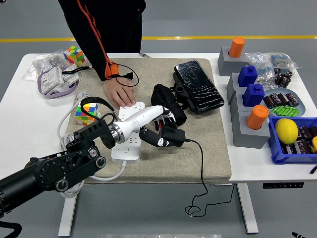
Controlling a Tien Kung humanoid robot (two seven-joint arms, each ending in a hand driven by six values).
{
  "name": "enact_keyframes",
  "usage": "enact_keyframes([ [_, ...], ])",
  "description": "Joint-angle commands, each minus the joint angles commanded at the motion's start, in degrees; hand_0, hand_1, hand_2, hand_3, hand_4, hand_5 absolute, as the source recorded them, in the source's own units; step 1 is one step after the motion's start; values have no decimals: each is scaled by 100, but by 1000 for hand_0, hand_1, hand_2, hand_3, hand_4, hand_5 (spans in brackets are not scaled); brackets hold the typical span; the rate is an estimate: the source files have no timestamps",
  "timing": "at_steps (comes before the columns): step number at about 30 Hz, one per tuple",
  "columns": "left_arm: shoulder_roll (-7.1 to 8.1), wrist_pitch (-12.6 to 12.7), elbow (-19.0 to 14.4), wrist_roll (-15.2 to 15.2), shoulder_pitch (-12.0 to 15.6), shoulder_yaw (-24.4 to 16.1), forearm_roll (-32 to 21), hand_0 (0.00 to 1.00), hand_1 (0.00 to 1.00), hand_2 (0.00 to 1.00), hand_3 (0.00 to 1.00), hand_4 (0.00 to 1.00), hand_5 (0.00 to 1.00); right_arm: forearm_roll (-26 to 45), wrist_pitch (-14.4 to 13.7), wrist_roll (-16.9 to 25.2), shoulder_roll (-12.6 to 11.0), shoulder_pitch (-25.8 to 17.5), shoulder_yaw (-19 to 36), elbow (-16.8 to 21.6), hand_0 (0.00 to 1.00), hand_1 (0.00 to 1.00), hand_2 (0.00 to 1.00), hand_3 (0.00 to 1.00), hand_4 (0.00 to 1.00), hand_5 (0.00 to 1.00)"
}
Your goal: Pull the plug out and thorw away
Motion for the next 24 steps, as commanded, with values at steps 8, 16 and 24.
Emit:
enact_keyframes([
  [8,29,-65,21,50,29,-80,113,960,998,998,998,998,367,3,-2,3,2,5,-3,4,632,627,618,573,989,457],
  [16,105,-142,-215,56,186,-434,222,998,998,998,998,998,531,-14,-2,2,4,-5,27,3,631,626,617,573,989,456],
  [24,566,333,-1377,-405,874,-1400,-125,998,998,998,998,998,502,-64,1,0,11,-36,109,1,631,626,618,573,989,456],
])
